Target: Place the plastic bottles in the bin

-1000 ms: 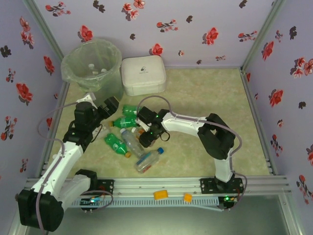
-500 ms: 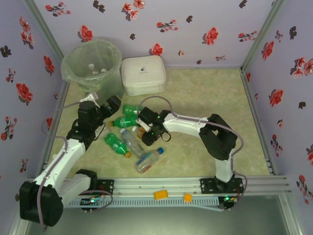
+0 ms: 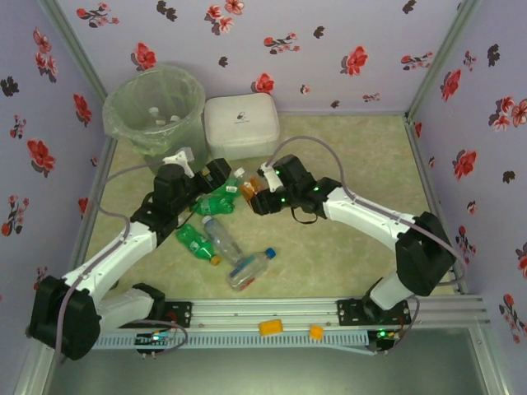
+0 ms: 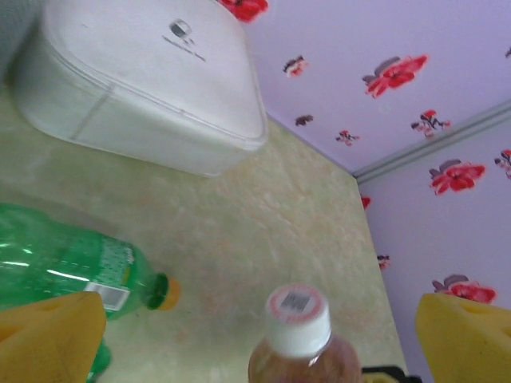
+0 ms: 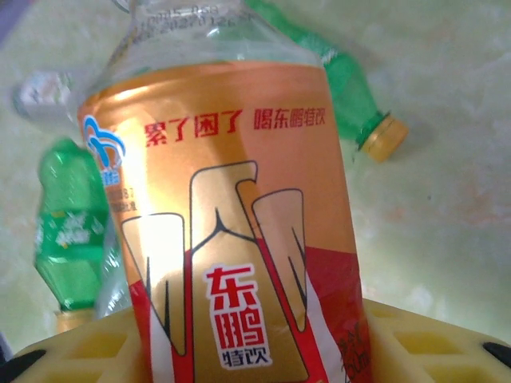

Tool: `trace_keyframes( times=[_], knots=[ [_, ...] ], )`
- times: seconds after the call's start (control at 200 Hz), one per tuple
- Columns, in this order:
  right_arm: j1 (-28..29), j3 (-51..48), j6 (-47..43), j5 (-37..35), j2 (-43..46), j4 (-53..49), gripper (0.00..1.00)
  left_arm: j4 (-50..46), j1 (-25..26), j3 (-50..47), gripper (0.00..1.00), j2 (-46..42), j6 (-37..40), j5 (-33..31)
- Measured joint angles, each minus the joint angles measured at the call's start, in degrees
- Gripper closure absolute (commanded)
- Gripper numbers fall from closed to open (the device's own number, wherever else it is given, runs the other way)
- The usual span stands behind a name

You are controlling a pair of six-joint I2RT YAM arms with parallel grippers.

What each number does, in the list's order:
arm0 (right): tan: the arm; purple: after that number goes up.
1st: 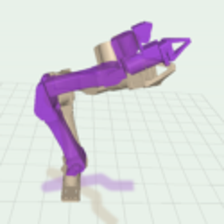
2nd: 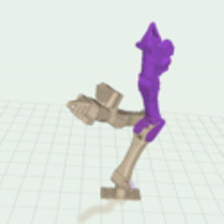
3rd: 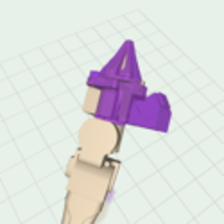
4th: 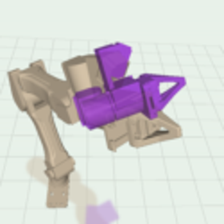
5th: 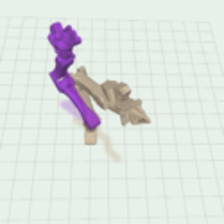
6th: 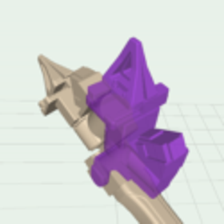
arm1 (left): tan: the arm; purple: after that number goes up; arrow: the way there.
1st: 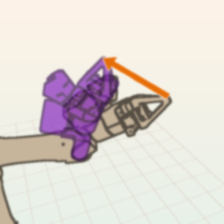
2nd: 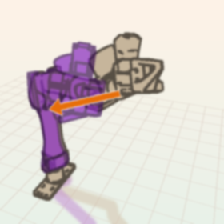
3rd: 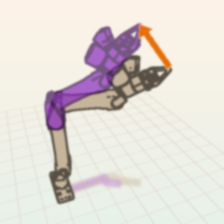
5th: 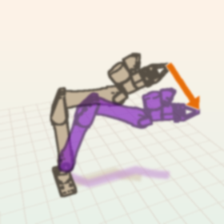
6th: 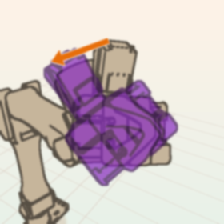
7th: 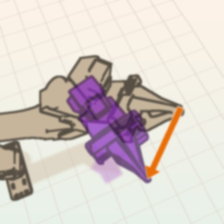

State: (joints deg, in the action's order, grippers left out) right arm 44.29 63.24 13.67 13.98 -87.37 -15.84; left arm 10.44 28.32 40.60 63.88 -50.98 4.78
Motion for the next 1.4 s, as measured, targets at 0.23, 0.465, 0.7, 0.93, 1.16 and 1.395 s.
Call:
trace_keyframes(
  times=[0.23,0.465,0.7,0.93,1.16,1.395],
  knots=[
    [-0.1,-2.2,4.2,3.1,1.7,8.6,0.51,3.7,5.0,1.9,0.01,5.4,-0.2,0.0],
    [-0.1,-4.7,6.6,4.6,3.1,13.4,0.52,6.4,6.7,2.8,0.11,8.8,-1.6,0.4],
    [-0.1,-6.2,7.8,5.0,3.2,16.1,0.51,8.0,7.4,4.2,0.29,10.9,-2.6,1.4],
    [-0.1,-6.2,7.9,4.8,3.2,16.5,0.47,8.8,7.5,5.5,0.59,11.9,-2.9,2.6],
    [-0.1,-6.3,8.1,4.5,3.7,16.7,0.26,8.8,7.4,6.7,0.64,12.9,-2.6,2.9],
    [-0.1,-7.5,8.0,3.5,6.5,16.6,0.05,6.0,5.5,13.3,0.64,14.7,0.6,3.3]
  ],
)
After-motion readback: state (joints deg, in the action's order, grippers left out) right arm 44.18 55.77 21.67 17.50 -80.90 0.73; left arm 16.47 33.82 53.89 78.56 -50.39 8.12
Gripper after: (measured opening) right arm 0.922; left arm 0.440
